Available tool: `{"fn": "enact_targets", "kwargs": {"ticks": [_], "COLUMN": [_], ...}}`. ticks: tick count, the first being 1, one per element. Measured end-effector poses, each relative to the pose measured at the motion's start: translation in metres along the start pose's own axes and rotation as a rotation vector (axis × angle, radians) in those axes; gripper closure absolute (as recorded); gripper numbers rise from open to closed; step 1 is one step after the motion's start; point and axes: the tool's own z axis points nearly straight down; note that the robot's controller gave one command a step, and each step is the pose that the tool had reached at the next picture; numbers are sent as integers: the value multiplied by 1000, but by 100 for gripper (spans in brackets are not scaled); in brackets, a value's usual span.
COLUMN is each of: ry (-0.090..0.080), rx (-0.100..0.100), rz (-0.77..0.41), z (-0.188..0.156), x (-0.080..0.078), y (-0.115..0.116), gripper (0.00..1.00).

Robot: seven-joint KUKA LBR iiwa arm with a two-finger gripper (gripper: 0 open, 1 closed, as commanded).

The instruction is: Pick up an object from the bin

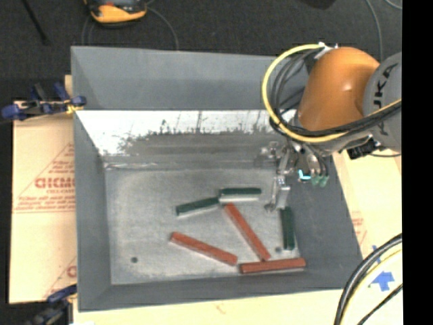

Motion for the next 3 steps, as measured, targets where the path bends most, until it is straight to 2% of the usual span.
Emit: {"fn": "enact_targets", "kwargs": {"ticks": [1, 2, 3], "ry": [-8, -15, -9], "rx": [1, 1, 0], "rz": [-1, -8, 87], "z": [-5, 49, 127], "x": [-2, -10, -25], "y": [0, 2, 6], "gripper": [0, 0, 100]}}
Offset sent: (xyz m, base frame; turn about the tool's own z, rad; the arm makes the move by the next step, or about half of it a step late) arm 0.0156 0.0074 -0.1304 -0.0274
